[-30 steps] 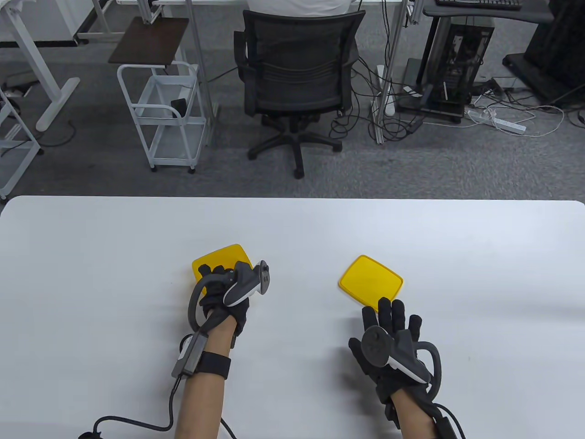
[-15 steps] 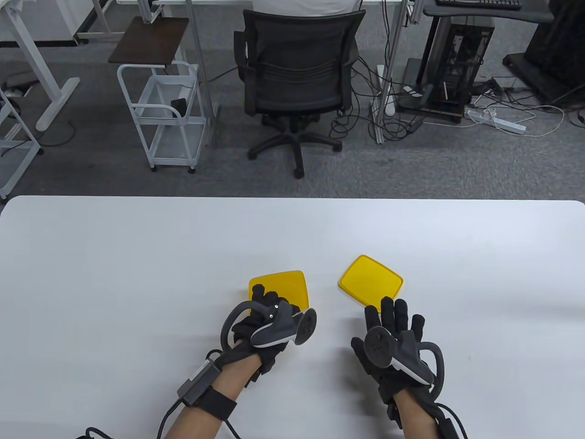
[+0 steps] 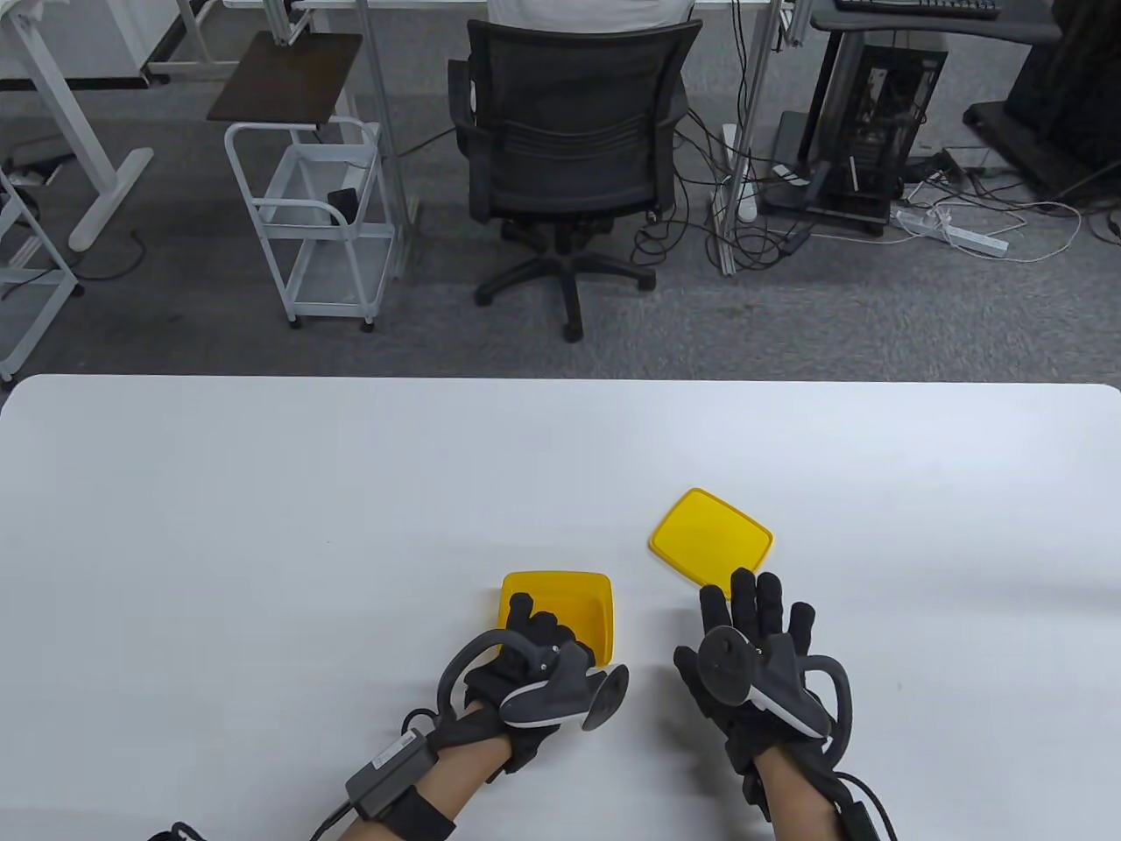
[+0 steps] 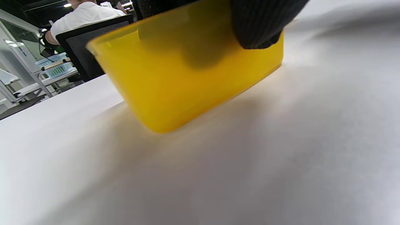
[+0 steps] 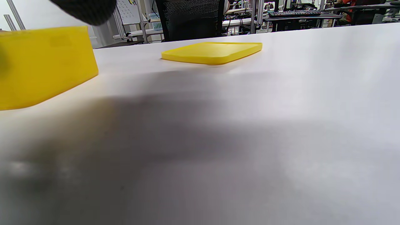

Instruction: Cover the plastic food container

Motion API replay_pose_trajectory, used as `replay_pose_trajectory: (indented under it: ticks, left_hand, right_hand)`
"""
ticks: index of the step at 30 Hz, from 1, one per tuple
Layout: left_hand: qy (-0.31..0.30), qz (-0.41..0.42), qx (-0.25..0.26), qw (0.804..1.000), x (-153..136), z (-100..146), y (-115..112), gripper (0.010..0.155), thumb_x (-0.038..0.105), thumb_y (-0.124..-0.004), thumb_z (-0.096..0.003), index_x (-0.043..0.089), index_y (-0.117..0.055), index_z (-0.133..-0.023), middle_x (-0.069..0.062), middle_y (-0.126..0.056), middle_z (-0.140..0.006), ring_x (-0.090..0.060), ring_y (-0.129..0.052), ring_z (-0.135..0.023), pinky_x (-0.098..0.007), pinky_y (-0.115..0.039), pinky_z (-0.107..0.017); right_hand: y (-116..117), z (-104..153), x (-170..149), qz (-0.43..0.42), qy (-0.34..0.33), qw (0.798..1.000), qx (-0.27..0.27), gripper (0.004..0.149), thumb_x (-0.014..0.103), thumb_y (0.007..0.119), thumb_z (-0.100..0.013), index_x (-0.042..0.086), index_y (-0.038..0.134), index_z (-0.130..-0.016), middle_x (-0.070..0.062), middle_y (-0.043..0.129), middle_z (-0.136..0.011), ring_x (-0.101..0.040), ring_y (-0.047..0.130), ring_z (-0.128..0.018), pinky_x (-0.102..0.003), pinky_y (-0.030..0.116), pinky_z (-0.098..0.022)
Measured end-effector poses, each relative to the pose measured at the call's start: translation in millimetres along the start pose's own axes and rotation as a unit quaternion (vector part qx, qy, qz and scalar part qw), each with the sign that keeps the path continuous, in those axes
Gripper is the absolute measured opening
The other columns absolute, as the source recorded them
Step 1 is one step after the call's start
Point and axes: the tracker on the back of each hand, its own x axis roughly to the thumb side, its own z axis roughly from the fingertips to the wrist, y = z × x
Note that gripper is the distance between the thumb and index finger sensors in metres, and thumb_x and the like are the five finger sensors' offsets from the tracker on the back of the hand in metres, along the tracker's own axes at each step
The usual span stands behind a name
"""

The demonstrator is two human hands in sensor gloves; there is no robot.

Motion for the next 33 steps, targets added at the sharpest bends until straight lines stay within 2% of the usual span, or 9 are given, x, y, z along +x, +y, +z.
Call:
replay_pose_trajectory:
  ticks: [5, 8, 11, 15, 17, 22, 28, 30, 33]
  left_hand:
    - [0.042, 0.032, 0.021, 0.998, -26.3, 28.6, 14.0, 0.065, 0.045, -0.07, -0.0593, 0.025, -0.043, -0.115, -0.009, -0.052, -0.125, -0.037, -0.046, -0.116, -0.067, -0.028, -0.085]
    - [0.09, 0.067, 0.034, 0.993, -56.4, 54.4, 17.8, 0.072, 0.052, -0.066, -0.0583, 0.025, -0.034, -0.117, -0.013, -0.034, -0.131, -0.042, -0.033, -0.119, -0.069, -0.023, -0.085]
    - [0.128, 0.112, 0.035, 0.985, -84.7, 73.8, 10.6, 0.079, 0.059, -0.058, -0.057, 0.025, -0.024, -0.119, -0.017, -0.016, -0.132, -0.047, -0.016, -0.12, -0.071, -0.019, -0.084]
    - [0.181, 0.114, -0.017, 0.977, -105.8, 84.8, -12.2, 0.088, 0.068, -0.048, -0.0531, 0.025, -0.003, -0.115, -0.02, 0.012, -0.123, -0.054, 0.007, -0.112, -0.073, -0.012, -0.081]
    - [0.184, 0.123, -0.015, 0.975, -112.1, 82.2, -29.3, 0.09, 0.07, -0.047, -0.052, 0.025, 0.001, -0.114, -0.02, 0.015, -0.121, -0.054, 0.011, -0.11, -0.073, -0.01, -0.08]
    - [0.176, 0.151, -0.063, 0.971, -119.9, 78.0, -58.4, 0.091, 0.07, -0.047, -0.0514, 0.024, 0.004, -0.112, -0.018, 0.018, -0.119, -0.05, 0.019, -0.105, -0.073, -0.005, -0.078]
    - [0.148, 0.158, -0.066, 0.974, -118.0, 79.7, -51.5, 0.09, 0.069, -0.047, -0.0524, 0.024, 0.0, -0.114, -0.018, 0.016, -0.12, -0.05, 0.019, -0.105, -0.072, -0.005, -0.078]
    - [0.146, 0.161, -0.06, 0.974, -118.5, 80.5, -48.7, 0.09, 0.069, -0.047, -0.0527, 0.024, -0.001, -0.115, -0.019, 0.015, -0.121, -0.05, 0.019, -0.105, -0.072, -0.005, -0.078]
    - [0.151, 0.175, -0.053, 0.971, -122.3, 83.4, -45.1, 0.089, 0.069, -0.047, -0.0531, 0.023, -0.003, -0.115, -0.019, 0.015, -0.121, -0.05, 0.017, -0.106, -0.072, -0.006, -0.078]
  right_hand:
    - [0.5, 0.2, 1.0, 0.005, -0.002, 1.0, 0.002, 0.077, 0.059, 0.055, -0.065, 0.015, 0.021, -0.119, -0.027, 0.012, -0.121, -0.05, 0.005, -0.107, -0.074, 0.018, -0.077]
    - [0.2, -0.3, 2.0, 0.006, -0.001, 1.0, 0.003, 0.078, 0.059, 0.056, -0.065, 0.015, 0.021, -0.119, -0.027, 0.012, -0.121, -0.049, 0.005, -0.107, -0.074, 0.018, -0.077]
    - [0.4, -0.6, 1.7, 0.001, -0.001, 1.0, 0.003, 0.078, 0.059, 0.057, -0.065, 0.015, 0.021, -0.119, -0.027, 0.012, -0.121, -0.05, 0.005, -0.107, -0.074, 0.018, -0.077]
    - [0.2, -0.6, 1.7, 0.003, 0.0, 1.0, 0.002, 0.078, 0.059, 0.057, -0.065, 0.015, 0.021, -0.119, -0.027, 0.012, -0.121, -0.05, 0.006, -0.107, -0.074, 0.018, -0.077]
    - [1.9, 0.0, 2.6, 0.005, -0.004, 1.0, 0.0, 0.078, 0.059, 0.057, -0.065, 0.015, 0.022, -0.119, -0.027, 0.013, -0.121, -0.05, 0.006, -0.107, -0.074, 0.019, -0.077]
    - [6.2, 2.2, 5.7, 0.023, -0.005, 1.0, -0.008, 0.078, 0.058, 0.059, -0.065, 0.014, 0.024, -0.119, -0.027, 0.016, -0.121, -0.05, 0.01, -0.107, -0.073, 0.022, -0.078]
    - [-4.3, -4.5, 5.0, 0.023, -0.002, 0.999, -0.044, 0.072, 0.054, 0.064, -0.065, 0.018, 0.032, -0.118, -0.022, 0.03, -0.123, -0.049, 0.023, -0.111, -0.072, 0.033, -0.081]
    - [-15.9, -17.2, 4.2, 0.088, 0.008, 0.994, -0.059, 0.07, 0.053, 0.068, -0.063, 0.019, 0.04, -0.117, -0.02, 0.041, -0.122, -0.047, 0.032, -0.112, -0.07, 0.039, -0.082]
    - [-27.1, -33.7, 0.9, 0.127, 0.028, 0.989, -0.071, 0.065, 0.05, 0.075, -0.061, 0.018, 0.055, -0.113, -0.017, 0.058, -0.118, -0.044, 0.047, -0.111, -0.066, 0.045, -0.083]
